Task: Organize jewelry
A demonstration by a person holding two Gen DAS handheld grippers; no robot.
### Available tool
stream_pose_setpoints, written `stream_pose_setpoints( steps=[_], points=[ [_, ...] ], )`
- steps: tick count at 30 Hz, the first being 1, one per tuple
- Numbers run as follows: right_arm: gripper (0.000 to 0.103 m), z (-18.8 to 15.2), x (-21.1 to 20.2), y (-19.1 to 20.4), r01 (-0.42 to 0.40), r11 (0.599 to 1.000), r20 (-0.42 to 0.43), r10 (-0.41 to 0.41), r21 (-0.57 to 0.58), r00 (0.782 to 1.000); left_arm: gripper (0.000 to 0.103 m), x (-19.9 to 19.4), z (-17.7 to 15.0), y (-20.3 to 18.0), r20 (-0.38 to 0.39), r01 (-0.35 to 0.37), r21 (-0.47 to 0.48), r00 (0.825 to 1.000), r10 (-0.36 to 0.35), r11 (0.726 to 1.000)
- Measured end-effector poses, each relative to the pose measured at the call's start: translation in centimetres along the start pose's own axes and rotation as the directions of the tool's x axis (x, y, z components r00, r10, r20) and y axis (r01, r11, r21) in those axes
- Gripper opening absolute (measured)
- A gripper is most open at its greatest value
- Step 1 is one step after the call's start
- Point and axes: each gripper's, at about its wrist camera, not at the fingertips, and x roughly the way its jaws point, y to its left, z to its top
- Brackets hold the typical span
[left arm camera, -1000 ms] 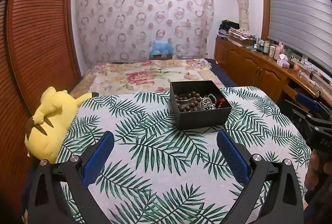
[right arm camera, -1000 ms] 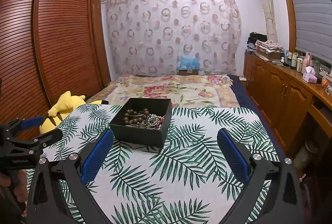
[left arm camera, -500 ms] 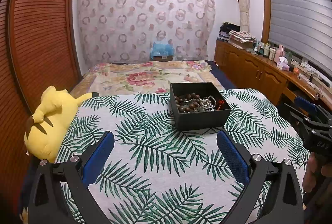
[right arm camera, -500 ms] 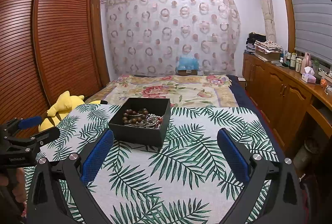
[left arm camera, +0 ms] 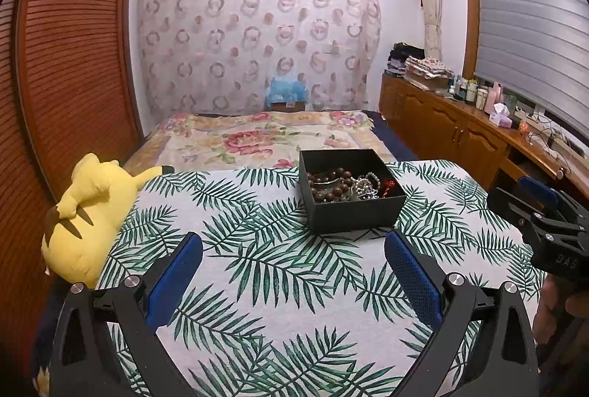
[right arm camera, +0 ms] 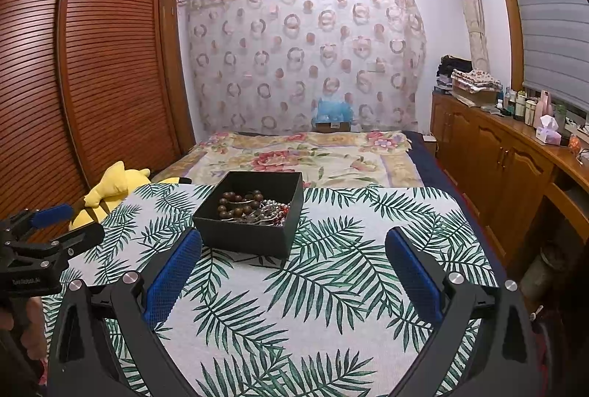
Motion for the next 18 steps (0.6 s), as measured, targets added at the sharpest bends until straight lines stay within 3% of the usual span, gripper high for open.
stream_pose_setpoints(
  steps=[18],
  points=[
    [0.1, 0.01, 0.0, -0.01, 0.0, 1.0, 0.0, 0.0, 0.001, 1.0, 0.096, -0.02, -0.09, -0.01, 0.001, 0.0, 0.0, 1.0, 0.0, 1.0]
  ],
)
